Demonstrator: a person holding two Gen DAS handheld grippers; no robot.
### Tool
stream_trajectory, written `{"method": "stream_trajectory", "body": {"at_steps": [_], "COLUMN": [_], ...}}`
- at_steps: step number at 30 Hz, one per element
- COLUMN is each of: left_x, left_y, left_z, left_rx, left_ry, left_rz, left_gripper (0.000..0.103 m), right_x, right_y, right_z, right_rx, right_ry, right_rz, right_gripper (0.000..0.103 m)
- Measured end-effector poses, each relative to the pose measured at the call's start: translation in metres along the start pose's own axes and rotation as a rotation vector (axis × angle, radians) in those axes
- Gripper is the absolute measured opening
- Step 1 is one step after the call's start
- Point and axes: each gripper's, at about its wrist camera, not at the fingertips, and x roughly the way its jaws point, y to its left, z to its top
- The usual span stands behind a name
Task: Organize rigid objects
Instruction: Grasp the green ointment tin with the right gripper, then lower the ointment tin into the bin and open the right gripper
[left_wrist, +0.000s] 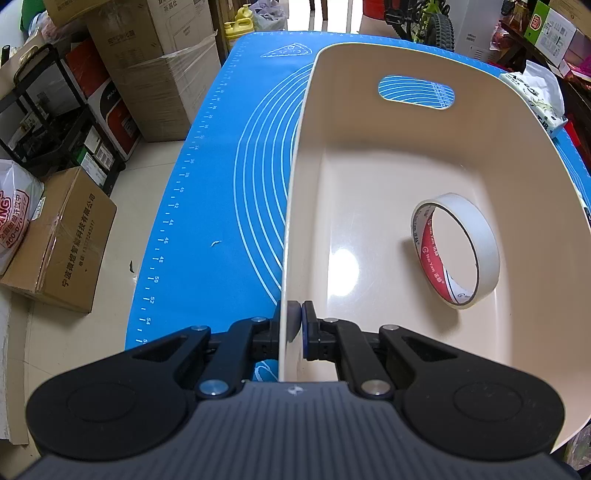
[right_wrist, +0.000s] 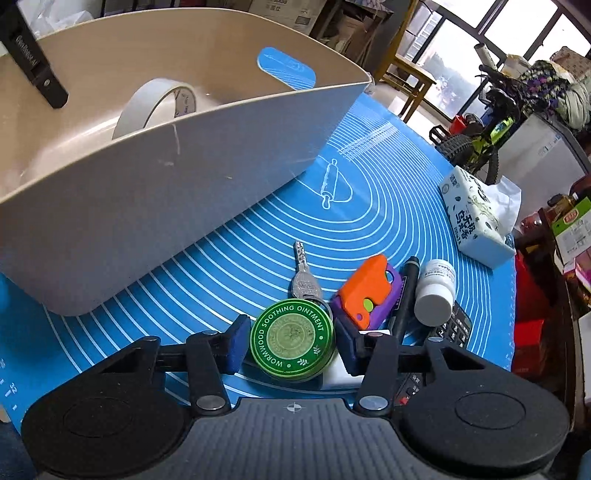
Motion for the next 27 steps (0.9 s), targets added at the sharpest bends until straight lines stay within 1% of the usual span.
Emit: {"method": "stream_trajectory", "body": {"at_steps": [4,11,17,21,27], "left_x": [-0.001,0.000,0.001,0.001,0.001], "left_y": [-0.001,-0.002,-0.001,-0.001,-0.001], "left_z": [0.000,0.000,0.000,0.000,0.000], "left_rx": [-0.002,-0.002,-0.003,-0.004,-0.005], "left_ry": [0.000,0.001,0.002,0.002,0.003], "left_rz": [0.005,0.008,0.012,0.012,0.011], "left_gripper": [0.008,0.009,0.009,0.009,0.009], "right_x": [-0.001,-0.011,-0.023,-0.030,-0.052], "right_y": [-0.009,-0.015,-0.024,-0.030,-0.037], "right_z": [0.003,0.013,0.025,0.031,0.047], "right_rx": [0.066,0.107,0.163,0.201,0.268], "right_ry": [-0.001,-0.036,-0.077,-0.088,-0.146], "right_rz": [0.002,-0.011,-0.027,-0.030,-0.027], "right_gripper": [0.055,0.055,0.055,0.055,0.055]}}
